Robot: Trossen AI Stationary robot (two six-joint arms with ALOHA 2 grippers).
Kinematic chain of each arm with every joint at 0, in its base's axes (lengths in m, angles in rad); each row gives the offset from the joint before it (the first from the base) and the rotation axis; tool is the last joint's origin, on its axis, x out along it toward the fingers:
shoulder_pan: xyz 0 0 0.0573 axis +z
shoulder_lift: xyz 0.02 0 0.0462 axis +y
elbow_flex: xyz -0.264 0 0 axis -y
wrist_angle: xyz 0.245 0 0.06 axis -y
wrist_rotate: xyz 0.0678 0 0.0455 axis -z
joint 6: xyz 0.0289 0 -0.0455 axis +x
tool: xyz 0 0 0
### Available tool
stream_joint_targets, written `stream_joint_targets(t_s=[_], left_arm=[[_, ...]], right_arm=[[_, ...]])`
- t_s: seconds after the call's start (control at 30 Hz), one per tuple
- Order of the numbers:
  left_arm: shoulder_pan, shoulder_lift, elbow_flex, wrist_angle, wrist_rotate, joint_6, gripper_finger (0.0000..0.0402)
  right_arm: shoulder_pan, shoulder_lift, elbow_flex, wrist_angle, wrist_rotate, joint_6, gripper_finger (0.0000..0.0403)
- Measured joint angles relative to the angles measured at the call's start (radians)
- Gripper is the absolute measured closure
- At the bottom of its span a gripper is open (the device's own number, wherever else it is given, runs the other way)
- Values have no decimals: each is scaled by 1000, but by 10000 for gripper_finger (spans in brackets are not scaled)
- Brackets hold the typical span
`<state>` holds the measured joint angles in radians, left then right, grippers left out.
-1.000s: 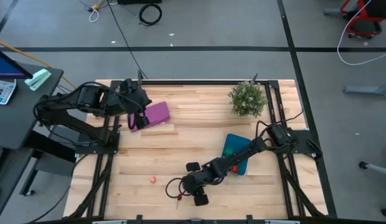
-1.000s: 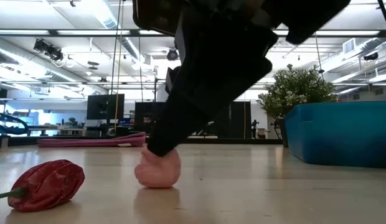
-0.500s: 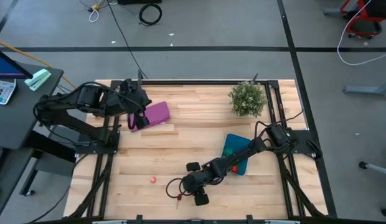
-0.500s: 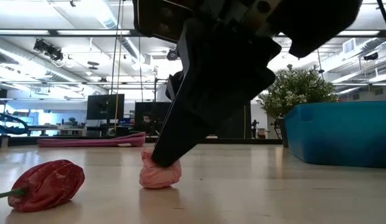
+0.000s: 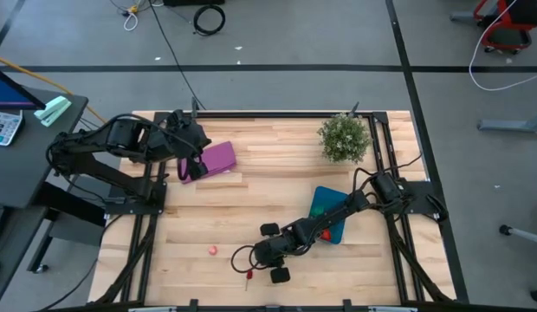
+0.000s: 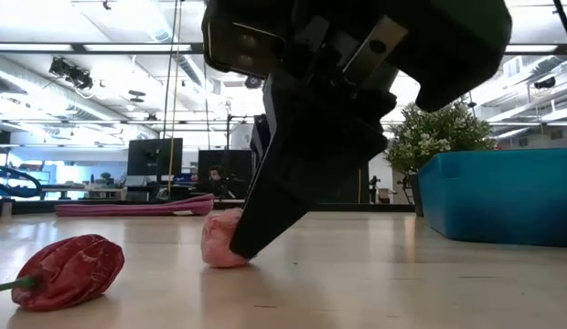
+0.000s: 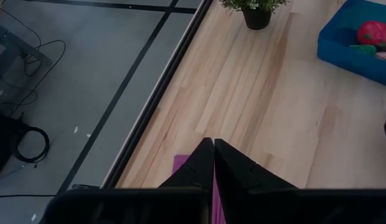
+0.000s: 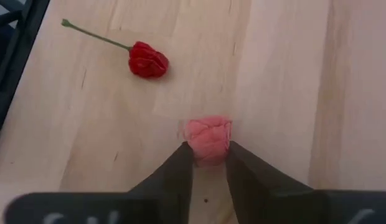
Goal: Pick and placing Produce into tupperware
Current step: Put the pink peach into the blue bin
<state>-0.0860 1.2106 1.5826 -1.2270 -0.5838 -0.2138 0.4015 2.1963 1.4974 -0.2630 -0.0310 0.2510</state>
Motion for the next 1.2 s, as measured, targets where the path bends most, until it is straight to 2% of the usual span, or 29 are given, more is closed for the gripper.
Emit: stream_joint_targets(t_s=[0.17,0.33,0.5,0.63,0.73,0.87,1.07,1.2], left_arm=[[0,0,0,-1,0,0,389],[0,0,0,-3,0,0,385],[0,0,0,-3,0,0,379],[0,0,0,-4,0,0,377],[0,0,0,-5,0,0,380],[0,0,0,-5,0,0,385],[0,0,0,-5,0,0,386],[0,0,0,-5,0,-1,381]], right_arm=[[-10,-35,0,-42,42,1,364],[-21,-129,1,-183,101,99,369],[-11,-264,2,-438,238,249,360],[7,-363,2,-707,331,459,362],[23,-413,2,-888,337,640,361],[53,-444,2,-1061,278,808,352],[70,-446,-50,-1086,273,796,335],[32,-450,-163,-1057,273,793,325]])
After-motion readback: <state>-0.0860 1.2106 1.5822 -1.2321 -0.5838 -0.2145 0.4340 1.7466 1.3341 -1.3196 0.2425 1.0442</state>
